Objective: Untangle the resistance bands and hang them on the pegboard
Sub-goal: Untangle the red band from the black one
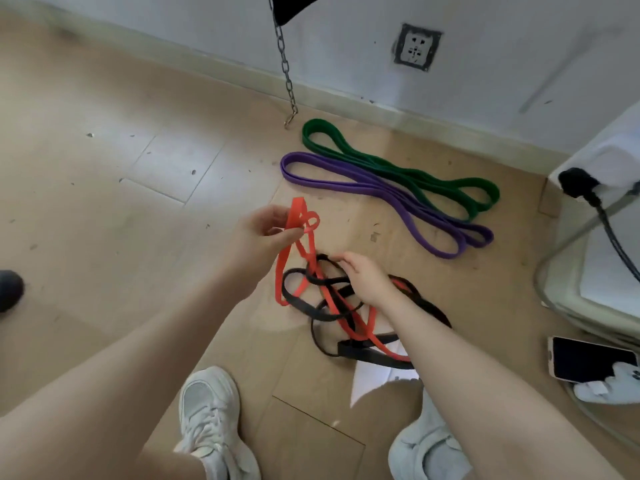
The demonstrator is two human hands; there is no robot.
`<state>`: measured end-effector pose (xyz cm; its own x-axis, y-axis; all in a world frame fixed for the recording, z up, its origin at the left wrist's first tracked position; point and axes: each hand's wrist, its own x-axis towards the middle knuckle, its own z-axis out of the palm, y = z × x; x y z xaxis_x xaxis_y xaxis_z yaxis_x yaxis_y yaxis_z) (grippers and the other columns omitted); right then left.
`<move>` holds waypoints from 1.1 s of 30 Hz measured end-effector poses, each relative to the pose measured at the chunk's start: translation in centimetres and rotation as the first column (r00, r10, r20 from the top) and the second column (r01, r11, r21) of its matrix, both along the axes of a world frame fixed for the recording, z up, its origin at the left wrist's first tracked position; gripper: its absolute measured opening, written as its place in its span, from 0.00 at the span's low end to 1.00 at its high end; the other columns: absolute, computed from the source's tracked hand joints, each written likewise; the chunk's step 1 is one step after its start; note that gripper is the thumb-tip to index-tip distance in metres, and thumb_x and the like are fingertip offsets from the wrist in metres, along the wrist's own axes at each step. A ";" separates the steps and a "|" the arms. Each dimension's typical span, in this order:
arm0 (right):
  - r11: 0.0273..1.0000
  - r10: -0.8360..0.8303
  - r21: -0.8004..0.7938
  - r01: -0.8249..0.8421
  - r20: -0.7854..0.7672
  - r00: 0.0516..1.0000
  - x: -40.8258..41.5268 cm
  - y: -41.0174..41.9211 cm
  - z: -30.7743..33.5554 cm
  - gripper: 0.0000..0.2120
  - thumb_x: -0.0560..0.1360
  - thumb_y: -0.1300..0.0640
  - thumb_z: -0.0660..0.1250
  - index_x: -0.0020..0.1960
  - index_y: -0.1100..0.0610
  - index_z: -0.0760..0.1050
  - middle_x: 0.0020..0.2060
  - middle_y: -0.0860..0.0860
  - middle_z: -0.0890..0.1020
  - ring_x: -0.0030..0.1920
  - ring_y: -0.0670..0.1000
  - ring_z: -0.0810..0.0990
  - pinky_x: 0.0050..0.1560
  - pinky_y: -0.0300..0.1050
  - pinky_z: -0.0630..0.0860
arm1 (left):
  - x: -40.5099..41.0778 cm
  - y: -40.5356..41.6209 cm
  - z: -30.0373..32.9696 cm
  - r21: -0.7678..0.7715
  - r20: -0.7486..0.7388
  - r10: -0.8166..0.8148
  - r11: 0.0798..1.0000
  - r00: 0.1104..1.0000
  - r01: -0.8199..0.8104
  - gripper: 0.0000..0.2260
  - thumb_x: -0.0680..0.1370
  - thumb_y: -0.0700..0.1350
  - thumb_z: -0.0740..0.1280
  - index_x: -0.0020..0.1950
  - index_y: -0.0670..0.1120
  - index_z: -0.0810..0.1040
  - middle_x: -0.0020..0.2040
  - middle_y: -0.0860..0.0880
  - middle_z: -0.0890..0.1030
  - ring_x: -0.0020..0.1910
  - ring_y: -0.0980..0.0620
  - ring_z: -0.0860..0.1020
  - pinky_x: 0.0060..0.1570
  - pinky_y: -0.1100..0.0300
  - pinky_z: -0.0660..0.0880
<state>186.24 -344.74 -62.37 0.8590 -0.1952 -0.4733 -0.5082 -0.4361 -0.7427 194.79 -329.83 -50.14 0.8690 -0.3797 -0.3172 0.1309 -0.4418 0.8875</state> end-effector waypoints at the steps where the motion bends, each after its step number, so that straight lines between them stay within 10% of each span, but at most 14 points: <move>1: 1.000 0.028 -0.003 -0.028 0.006 1.000 1.0 0.4 -0.8 0.16 0.82 0.59 0.52 0.64 0.52 0.73 0.63 0.50 0.76 0.64 0.51 0.73 0.61 0.41 0.67 | 0.5 0.2 -1.0 0.012 -0.011 0.020 1.000 1.000 -0.019 0.08 0.75 0.38 0.68 0.43 0.52 0.78 0.41 0.52 0.81 0.39 0.58 0.77 0.34 0.72 0.73; 7: 0.943 0.306 -0.115 -0.312 -0.069 0.949 5.4 1.5 -6.1 0.21 0.79 0.63 0.51 0.68 0.50 0.71 0.67 0.51 0.72 0.65 0.53 0.71 0.63 0.46 0.69 | 2.9 0.2 -5.9 0.051 -0.094 0.018 0.999 0.995 -0.014 0.11 0.74 0.35 0.68 0.41 0.52 0.79 0.38 0.53 0.80 0.40 0.51 0.77 0.47 0.50 0.78; 15: 0.674 0.655 -0.387 -0.629 -0.079 0.751 8.5 1.1 -8.8 0.15 0.76 0.67 0.57 0.59 0.55 0.71 0.60 0.51 0.72 0.60 0.55 0.70 0.47 0.41 0.64 | 5.0 1.7 -8.4 0.012 -0.093 0.154 0.988 0.984 -0.154 0.12 0.73 0.33 0.67 0.40 0.51 0.79 0.34 0.57 0.81 0.36 0.56 0.78 0.39 0.60 0.77; 17: 0.747 0.565 -0.413 -0.520 -0.016 0.825 7.8 1.4 -8.8 0.10 0.77 0.66 0.58 0.57 0.57 0.68 0.59 0.52 0.71 0.53 0.54 0.73 0.42 0.43 0.66 | 5.1 1.9 -8.7 0.013 -0.114 0.170 0.985 0.979 -0.169 0.11 0.73 0.34 0.67 0.41 0.50 0.79 0.35 0.56 0.80 0.35 0.57 0.78 0.39 0.61 0.78; 21: 0.988 -0.004 -0.153 0.018 0.087 0.996 6.6 1.9 -9.5 0.11 0.76 0.64 0.63 0.55 0.56 0.64 0.60 0.52 0.67 0.45 0.50 0.78 0.45 0.45 0.78 | 4.9 2.0 -9.1 0.004 -0.143 0.161 0.987 0.976 -0.163 0.09 0.74 0.36 0.67 0.43 0.51 0.79 0.41 0.51 0.81 0.40 0.55 0.78 0.40 0.64 0.76; 24: 0.881 -0.368 0.305 0.361 -0.034 0.929 7.1 2.2 -8.9 0.12 0.74 0.64 0.66 0.48 0.51 0.67 0.51 0.52 0.75 0.46 0.47 0.79 0.47 0.39 0.77 | 4.8 2.2 -9.5 0.006 -0.142 0.153 0.988 0.978 -0.154 0.09 0.74 0.36 0.68 0.43 0.51 0.79 0.40 0.54 0.81 0.38 0.58 0.78 0.39 0.67 0.77; 30: 0.674 0.316 0.724 -0.142 -0.109 0.942 6.1 0.7 -7.4 0.10 0.75 0.55 0.62 0.38 0.55 0.77 0.38 0.50 0.84 0.50 0.47 0.80 0.61 0.44 0.70 | 4.6 2.7 -10.9 -0.018 -0.165 0.157 0.987 0.974 -0.162 0.15 0.74 0.32 0.66 0.40 0.53 0.79 0.33 0.61 0.81 0.33 0.63 0.75 0.36 0.69 0.74; 33: 0.815 0.098 0.578 0.032 -0.191 0.977 7.4 -0.1 -7.3 0.17 0.81 0.54 0.55 0.38 0.56 0.75 0.34 0.51 0.82 0.54 0.50 0.81 0.62 0.48 0.72 | 4.4 2.9 -11.8 0.037 -0.193 0.169 0.986 0.967 -0.165 0.14 0.74 0.32 0.66 0.40 0.52 0.79 0.33 0.59 0.80 0.32 0.61 0.75 0.33 0.70 0.72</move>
<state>193.65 -344.79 -69.63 0.7321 0.1951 -0.6527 -0.6681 0.0188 -0.7438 199.15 -326.95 -61.97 0.8403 -0.2263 -0.4926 0.3735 -0.4169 0.8287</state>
